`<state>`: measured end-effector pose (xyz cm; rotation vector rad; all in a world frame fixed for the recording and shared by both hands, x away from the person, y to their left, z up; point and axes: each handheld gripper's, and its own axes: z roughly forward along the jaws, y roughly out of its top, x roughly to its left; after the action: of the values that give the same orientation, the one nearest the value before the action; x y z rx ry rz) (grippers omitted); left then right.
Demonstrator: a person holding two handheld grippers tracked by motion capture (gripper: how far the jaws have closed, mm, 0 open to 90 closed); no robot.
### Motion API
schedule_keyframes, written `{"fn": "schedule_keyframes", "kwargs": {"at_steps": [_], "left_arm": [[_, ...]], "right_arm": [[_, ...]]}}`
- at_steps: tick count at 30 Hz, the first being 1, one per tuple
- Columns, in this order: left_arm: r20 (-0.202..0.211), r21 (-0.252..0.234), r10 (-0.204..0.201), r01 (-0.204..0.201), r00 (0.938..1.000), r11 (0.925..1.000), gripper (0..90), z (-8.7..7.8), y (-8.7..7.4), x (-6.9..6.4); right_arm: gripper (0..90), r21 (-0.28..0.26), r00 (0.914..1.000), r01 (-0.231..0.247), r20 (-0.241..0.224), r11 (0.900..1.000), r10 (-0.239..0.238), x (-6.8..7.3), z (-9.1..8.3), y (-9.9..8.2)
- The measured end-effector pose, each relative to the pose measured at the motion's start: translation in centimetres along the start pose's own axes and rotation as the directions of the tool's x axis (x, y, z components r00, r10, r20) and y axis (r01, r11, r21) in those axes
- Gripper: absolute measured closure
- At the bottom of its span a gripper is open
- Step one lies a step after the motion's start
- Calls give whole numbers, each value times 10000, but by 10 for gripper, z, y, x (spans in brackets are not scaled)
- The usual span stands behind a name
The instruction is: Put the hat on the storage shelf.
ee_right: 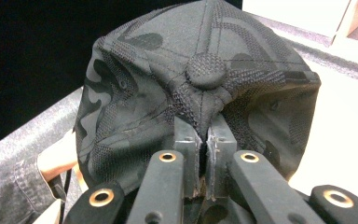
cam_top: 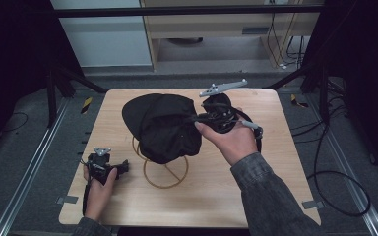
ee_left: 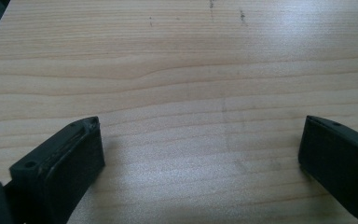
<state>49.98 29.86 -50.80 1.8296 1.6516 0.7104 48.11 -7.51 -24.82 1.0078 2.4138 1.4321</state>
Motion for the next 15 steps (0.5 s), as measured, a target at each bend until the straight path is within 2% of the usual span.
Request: {"fn": "schedule_keyframes", "kwargs": {"at_steps": [15], "left_arm": [[2,-17,-7,7,10000,10000,0,0,0,0]], "right_arm": [[850,339,9998,170,62,9993,-172,2,12,-10]]}}
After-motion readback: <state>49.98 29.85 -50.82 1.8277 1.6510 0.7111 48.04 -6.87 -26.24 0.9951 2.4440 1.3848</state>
